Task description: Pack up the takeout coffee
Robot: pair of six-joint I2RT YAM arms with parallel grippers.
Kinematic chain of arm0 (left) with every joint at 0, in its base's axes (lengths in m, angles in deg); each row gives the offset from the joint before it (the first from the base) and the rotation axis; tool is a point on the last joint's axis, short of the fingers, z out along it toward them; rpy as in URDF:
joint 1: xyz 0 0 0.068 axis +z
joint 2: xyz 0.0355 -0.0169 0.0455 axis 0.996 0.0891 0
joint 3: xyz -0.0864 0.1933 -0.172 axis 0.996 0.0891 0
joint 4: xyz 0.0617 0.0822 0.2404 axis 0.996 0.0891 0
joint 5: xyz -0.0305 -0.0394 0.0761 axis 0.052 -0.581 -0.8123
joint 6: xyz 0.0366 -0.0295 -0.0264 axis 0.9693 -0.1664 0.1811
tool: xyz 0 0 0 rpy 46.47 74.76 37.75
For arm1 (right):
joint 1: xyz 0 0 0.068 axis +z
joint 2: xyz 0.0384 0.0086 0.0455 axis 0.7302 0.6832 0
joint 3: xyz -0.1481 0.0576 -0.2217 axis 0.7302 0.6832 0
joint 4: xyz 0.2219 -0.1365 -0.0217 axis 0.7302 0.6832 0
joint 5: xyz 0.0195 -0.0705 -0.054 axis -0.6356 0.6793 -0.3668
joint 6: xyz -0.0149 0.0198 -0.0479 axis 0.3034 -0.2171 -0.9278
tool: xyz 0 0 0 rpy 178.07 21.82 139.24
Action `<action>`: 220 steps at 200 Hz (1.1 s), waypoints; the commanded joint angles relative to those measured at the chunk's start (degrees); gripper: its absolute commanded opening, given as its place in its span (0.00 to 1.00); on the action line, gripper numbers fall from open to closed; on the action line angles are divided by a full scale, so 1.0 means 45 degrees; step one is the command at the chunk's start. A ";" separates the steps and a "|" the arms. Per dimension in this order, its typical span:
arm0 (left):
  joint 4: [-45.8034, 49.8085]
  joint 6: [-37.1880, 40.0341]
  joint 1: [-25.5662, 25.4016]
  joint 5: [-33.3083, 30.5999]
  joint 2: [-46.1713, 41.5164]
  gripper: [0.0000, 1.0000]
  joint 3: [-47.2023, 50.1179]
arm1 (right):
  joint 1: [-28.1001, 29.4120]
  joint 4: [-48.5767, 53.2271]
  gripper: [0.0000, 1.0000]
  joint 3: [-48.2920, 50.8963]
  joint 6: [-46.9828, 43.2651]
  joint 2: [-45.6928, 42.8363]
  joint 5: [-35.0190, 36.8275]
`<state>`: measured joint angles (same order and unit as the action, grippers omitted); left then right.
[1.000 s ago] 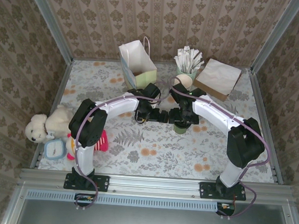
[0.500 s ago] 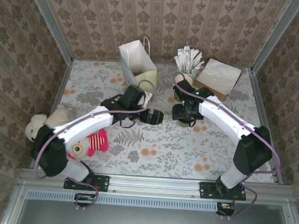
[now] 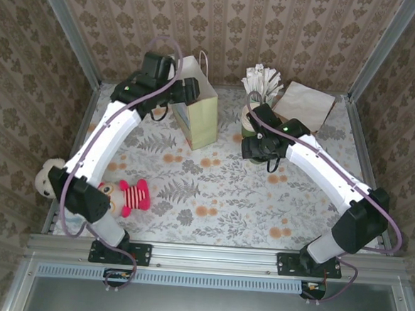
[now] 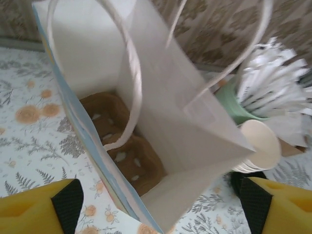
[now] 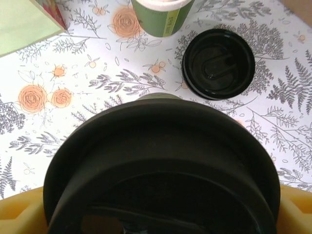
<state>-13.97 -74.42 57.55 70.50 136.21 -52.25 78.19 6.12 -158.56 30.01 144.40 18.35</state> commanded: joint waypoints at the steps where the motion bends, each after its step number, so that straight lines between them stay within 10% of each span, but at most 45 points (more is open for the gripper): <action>1: 0.2436 -0.0348 -0.0045 -0.1036 0.0739 0.83 -0.0834 | 0.0005 0.0046 0.69 -0.0195 -0.0200 -0.0712 0.0690; 72: 0.2534 0.0177 -0.0762 -0.1331 0.0568 0.25 -0.0426 | 0.0011 0.1437 0.66 -0.1781 -0.1070 -0.1129 0.0247; 111: 0.3033 -0.0385 -0.1493 -0.1240 0.0056 0.10 -0.0184 | 0.0039 0.2751 0.66 -0.3601 -0.1598 -0.0937 0.0048; 177: 0.4275 -0.1308 -0.3760 -0.1101 -0.1141 0.25 -0.0541 | -0.0019 0.3199 0.66 -0.5372 -0.2419 -0.0769 0.0370; 220: 0.3843 -0.1043 -0.3847 -0.0403 -0.2242 0.72 0.0498 | -0.0019 0.3801 0.66 -0.6017 -0.2506 -0.1063 0.0468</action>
<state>2.56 -79.84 39.61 68.47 129.69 -51.73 78.19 19.32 -183.10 20.35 141.38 19.03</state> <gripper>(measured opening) 0.634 0.834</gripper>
